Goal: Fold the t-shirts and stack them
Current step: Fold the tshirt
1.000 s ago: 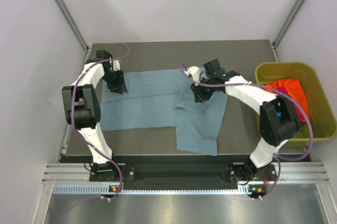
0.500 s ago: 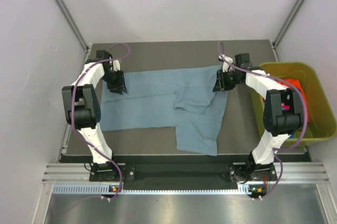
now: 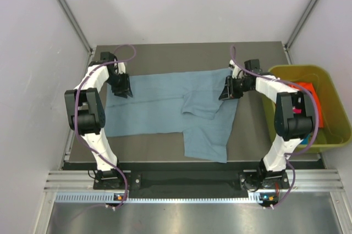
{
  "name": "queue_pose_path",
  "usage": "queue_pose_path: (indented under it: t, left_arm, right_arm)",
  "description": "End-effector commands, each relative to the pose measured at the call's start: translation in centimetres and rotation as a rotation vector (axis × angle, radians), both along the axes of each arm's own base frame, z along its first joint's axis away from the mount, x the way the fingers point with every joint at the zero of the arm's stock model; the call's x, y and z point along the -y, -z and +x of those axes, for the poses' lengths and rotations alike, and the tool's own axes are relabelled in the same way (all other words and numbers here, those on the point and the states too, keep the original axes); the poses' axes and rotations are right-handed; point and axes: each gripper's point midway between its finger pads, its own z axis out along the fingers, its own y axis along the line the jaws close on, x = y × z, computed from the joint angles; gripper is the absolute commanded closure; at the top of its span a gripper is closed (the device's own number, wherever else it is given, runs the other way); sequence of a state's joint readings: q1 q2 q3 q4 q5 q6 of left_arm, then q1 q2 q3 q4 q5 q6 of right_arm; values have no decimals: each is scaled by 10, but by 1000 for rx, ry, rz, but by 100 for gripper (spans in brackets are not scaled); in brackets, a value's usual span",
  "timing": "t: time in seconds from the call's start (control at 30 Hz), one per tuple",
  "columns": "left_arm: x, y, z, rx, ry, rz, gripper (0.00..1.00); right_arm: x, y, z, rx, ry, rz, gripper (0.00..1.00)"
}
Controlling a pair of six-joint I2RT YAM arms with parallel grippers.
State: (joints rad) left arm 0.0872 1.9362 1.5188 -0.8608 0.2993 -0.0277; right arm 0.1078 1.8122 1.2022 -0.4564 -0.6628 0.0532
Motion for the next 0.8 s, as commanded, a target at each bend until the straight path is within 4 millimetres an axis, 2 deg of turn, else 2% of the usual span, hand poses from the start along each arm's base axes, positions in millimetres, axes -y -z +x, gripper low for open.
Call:
queue_pose_path:
  t: [0.0,0.1,0.23,0.6,0.77]
  left_arm:
    - [2,-12,11,37,5,-19,62]
    - [3,-14,14,45,5,-26,62]
    - [4,-13,16,46,3,-35,62]
    - [0,-14,7,46,1,-9,62]
    - [-2,-15,6,49,1,4,62]
  right_arm:
    - [10,-11,-15,17,11,-29,71]
    - [13,-5,-28,12,5,-67,69]
    - [12,-2,-29,20,1,-87,68]
    - [-5,10,-7,32,-22,-82,68]
    - [-12,16,-6,20,-31,-77,68]
